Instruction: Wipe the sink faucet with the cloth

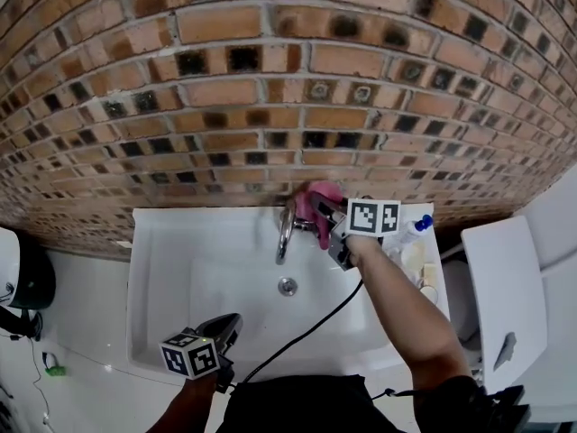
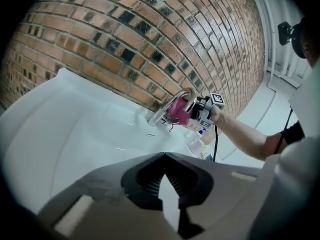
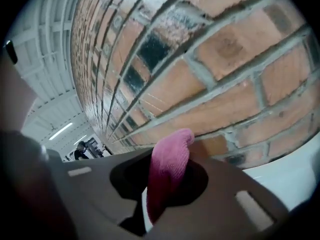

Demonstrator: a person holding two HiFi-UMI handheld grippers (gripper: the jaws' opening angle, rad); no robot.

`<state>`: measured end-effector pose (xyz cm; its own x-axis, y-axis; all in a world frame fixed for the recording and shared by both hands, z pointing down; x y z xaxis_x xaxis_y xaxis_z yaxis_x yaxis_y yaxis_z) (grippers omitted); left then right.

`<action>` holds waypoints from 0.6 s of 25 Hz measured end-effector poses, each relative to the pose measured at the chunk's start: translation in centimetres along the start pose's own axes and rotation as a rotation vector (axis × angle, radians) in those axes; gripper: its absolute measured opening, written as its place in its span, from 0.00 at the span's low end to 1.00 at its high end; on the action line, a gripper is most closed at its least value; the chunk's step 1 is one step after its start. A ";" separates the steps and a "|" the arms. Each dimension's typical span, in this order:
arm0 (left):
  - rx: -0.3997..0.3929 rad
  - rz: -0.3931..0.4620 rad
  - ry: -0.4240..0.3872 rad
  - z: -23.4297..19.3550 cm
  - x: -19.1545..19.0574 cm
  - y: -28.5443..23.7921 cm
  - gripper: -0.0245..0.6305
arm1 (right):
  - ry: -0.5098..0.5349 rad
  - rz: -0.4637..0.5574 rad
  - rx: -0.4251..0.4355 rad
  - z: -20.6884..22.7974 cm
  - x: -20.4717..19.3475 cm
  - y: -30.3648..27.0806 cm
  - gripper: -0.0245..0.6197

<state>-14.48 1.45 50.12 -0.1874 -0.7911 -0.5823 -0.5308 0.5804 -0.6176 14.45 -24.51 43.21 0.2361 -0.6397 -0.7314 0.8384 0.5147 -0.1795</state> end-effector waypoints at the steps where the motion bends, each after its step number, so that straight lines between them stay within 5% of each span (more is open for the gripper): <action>1: 0.008 0.002 0.011 -0.1 -0.1 0.0 0.04 | -0.009 -0.034 0.018 0.2 0.0 -1.2 0.11; 5: 0.028 0.008 0.052 -0.5 -0.3 0.0 0.04 | -0.065 -0.113 0.068 0.6 0.2 -4.6 0.11; 11: 0.047 0.020 0.072 -1.5 -0.2 0.5 0.04 | -0.237 -0.104 0.155 0.7 0.6 -6.6 0.11; 15: 0.042 0.028 0.068 -1.8 0.0 0.8 0.04 | -0.238 -0.112 0.163 -0.2 0.8 -7.0 0.11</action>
<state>-16.41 1.58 50.62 -0.2580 -0.7851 -0.5630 -0.4898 0.6086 -0.6242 8.71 -28.50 43.68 0.2301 -0.8128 -0.5352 0.9288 0.3477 -0.1286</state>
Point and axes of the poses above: the fingertips, and each gripper's own axes: y backward along the fingers, z to its right, x out of its top, the point moved 8 cm from there along y, backward along the fingers, and after that the axes turned 10 degrees about x, right-handed, at the moved point
